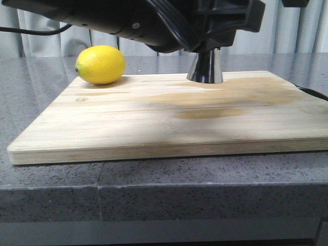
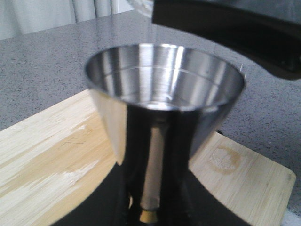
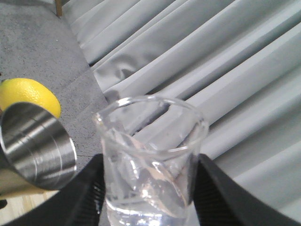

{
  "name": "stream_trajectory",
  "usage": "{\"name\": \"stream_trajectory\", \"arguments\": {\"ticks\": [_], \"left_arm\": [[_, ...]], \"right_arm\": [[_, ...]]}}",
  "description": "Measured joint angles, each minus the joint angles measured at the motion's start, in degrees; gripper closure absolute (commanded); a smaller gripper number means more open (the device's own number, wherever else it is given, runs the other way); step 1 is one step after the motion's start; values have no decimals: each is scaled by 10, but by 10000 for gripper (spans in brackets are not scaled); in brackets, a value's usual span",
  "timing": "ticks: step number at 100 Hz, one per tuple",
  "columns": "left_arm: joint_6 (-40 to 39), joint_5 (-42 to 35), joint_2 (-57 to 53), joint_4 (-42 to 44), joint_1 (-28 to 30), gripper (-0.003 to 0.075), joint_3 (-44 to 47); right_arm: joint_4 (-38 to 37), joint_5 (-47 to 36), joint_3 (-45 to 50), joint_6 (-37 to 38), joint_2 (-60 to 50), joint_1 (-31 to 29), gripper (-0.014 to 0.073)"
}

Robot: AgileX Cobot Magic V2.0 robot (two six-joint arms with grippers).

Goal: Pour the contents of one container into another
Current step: 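Bring the beaker above the jigger held by the left gripper, then tilt the beaker with the right gripper, pouring liquid into the jigger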

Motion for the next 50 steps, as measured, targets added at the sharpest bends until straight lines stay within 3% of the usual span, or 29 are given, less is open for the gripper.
{"name": "stream_trajectory", "arguments": {"ticks": [50], "left_arm": [[0, 1, 0, 0, 0, 739, 0]], "right_arm": [[-17, 0, 0, -60, 0, 0, 358]]}}
